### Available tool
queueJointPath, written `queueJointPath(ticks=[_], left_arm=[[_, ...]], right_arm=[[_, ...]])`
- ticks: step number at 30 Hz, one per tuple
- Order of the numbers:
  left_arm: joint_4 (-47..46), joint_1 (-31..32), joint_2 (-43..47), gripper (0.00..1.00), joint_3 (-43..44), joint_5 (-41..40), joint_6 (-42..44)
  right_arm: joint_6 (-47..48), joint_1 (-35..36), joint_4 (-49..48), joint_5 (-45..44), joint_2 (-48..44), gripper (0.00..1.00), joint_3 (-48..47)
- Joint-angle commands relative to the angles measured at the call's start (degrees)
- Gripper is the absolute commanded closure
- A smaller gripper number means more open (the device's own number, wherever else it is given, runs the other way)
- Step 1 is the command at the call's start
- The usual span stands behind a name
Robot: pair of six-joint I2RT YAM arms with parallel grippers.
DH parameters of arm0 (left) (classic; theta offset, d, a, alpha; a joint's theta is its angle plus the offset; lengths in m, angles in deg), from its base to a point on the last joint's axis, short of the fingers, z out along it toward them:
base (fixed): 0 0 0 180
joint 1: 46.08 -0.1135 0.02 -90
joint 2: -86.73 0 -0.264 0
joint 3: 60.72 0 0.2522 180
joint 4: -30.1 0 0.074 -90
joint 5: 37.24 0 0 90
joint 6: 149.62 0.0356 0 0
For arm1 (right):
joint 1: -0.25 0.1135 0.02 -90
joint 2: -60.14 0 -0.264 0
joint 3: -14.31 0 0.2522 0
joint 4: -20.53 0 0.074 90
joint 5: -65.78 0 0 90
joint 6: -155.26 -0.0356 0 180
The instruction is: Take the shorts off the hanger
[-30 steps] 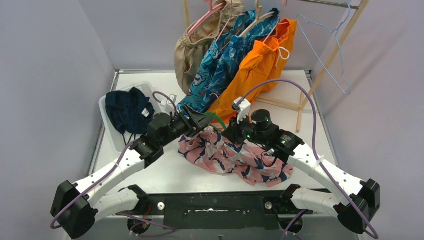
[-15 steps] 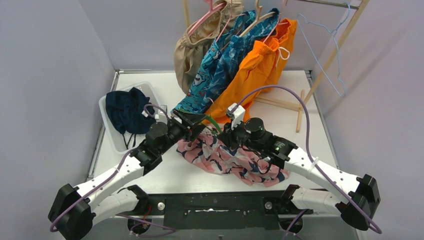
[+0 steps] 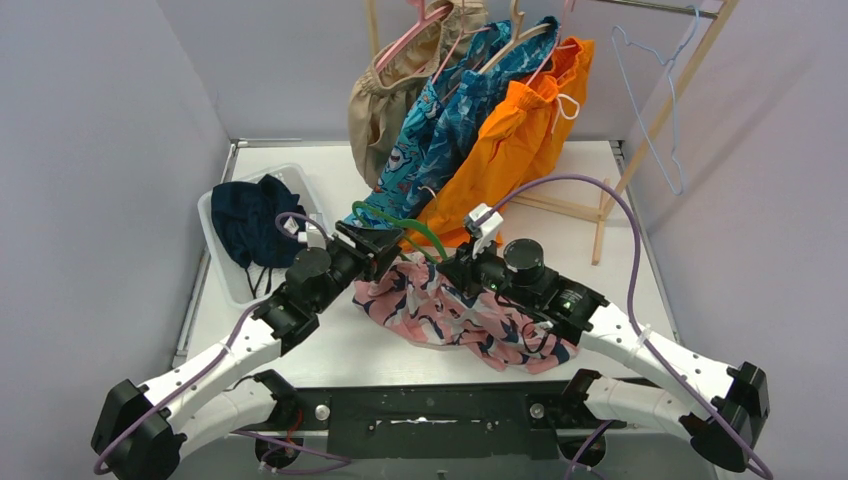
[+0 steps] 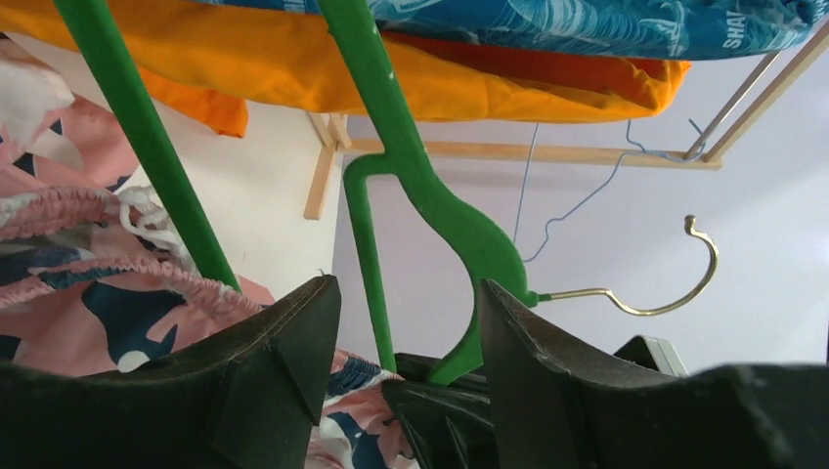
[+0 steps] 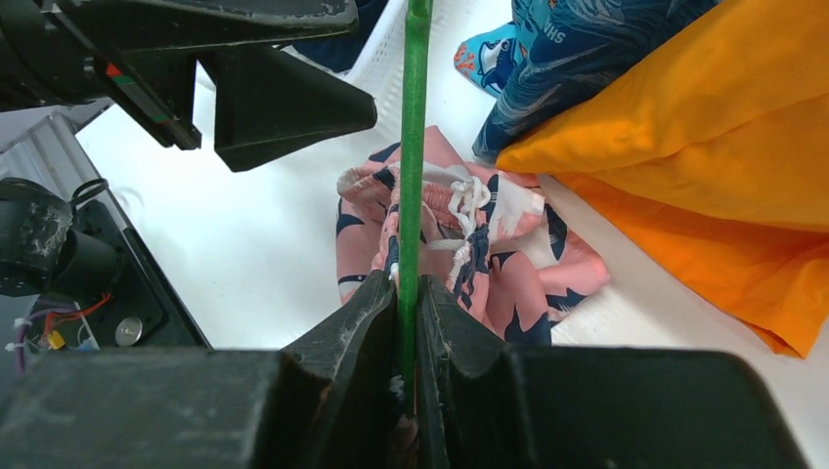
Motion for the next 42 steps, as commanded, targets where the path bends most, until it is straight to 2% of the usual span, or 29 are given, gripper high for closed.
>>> queueJointPath(ticks=[1, 6, 13, 23, 27, 29, 31, 38, 42], left_arm=[[-3.4, 0.0, 1.2, 0.48, 1.3, -4.2, 1.1], [-8.7, 0.0, -1.1, 0.48, 3.2, -0.7, 1.2], [-11.2, 0.0, -2.8, 0.47, 2.0, -0.4, -3.8], [-13.9, -0.1, -6.5, 0.49, 1.0, 2.9, -7.8], [-12.4, -0.2, -5.5, 0.63, 0.5, 2.1, -8.6], [-10.9, -0.3, -4.7, 0.76, 0.2, 1.4, -9.1], [-9.6, -0.4, -3.6, 0.83, -0.3, 0.3, -9.3], [-3.9, -0.7, 0.3, 0.93, -0.5, -3.4, -9.4], [-2.7, -1.8, 2.7, 1.0, -0.1, -5.3, -8.6]], right_arm=[[0.5, 0.3, -6.9, 1.5, -1.7, 1.0, 0.9], [0.9, 0.4, -7.8, 2.2, -0.8, 1.0, 1.5], [0.9, 0.6, -9.7, 5.4, 0.6, 1.0, 2.3], [5.1, 3.6, -5.5, 5.9, 4.6, 0.99, -0.4], [6.5, 5.7, -4.1, 3.3, 6.3, 0.97, -1.8], [7.0, 6.6, -3.6, 1.6, 6.8, 0.95, -2.2], [7.3, 6.8, -3.4, 1.2, 7.0, 0.93, -2.1], [5.6, 6.9, -1.9, -0.8, 5.6, 0.79, -2.2], [3.0, 6.7, 1.9, -3.7, 2.3, 0.6, -2.2]])
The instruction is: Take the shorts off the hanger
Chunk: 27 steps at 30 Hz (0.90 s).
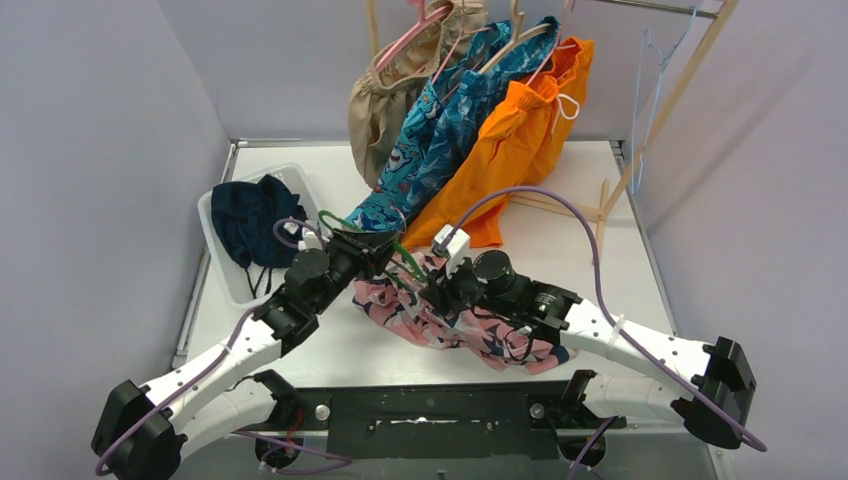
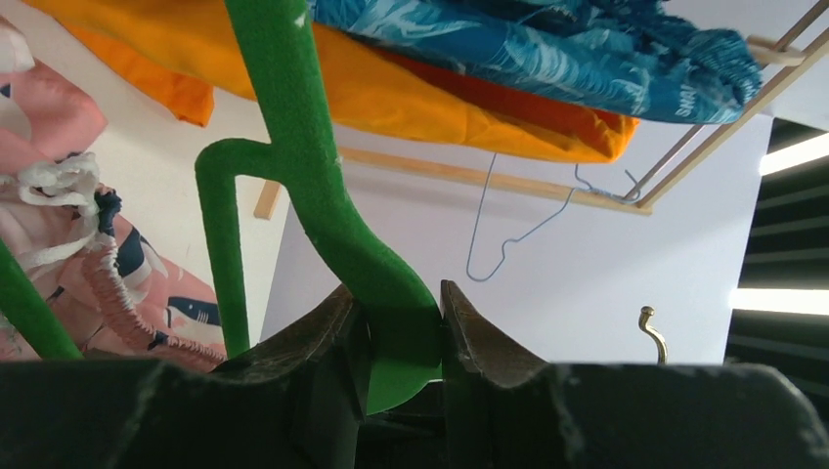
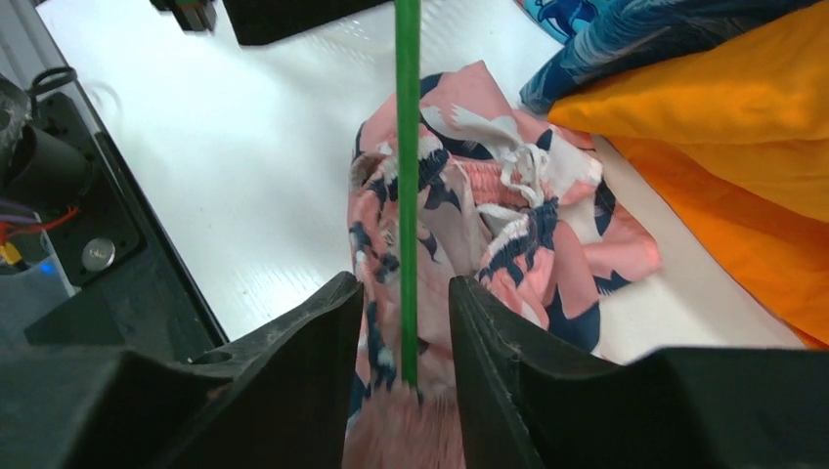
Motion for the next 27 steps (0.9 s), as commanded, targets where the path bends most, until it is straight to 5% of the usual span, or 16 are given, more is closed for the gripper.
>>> queueJointPath(ticks=[1, 3, 9, 13, 18, 27], left_arm=[[-0.7, -1.8, 3.7, 1.0, 1.6, -4.3, 2.4], [-0.2, -2.9, 4.5, 1.0, 3.0, -4.3, 4.3], [2.6, -6.4, 6.4, 1.0, 7.0, -4.4, 8.5], [5.3, -9.2, 8.2, 1.0, 9.2, -4.9, 10.8], [9.3, -12.5, 10.9, 1.0, 11.3, -4.8, 14.5], [20.9, -14.4, 16.5, 1.0, 16.6, -12.2, 23.2]], right_arm=[[-2.9, 0.3, 3.1, -3.7, -5.4, 0.49, -2.1], [-4.2, 0.2, 5.7, -5.4, -8.0, 0.32, -1.1], [-9.5, 0.0, 13.4, -6.2, -11.5, 0.28, 0.0], [-12.4, 0.0, 17.7, -4.2, -11.2, 0.4, -0.1], [-13.9, -0.2, 21.2, -7.1, -10.0, 0.85, -0.3], [-15.1, -2.9, 24.1, -22.0, -12.2, 0.91, -1.1]])
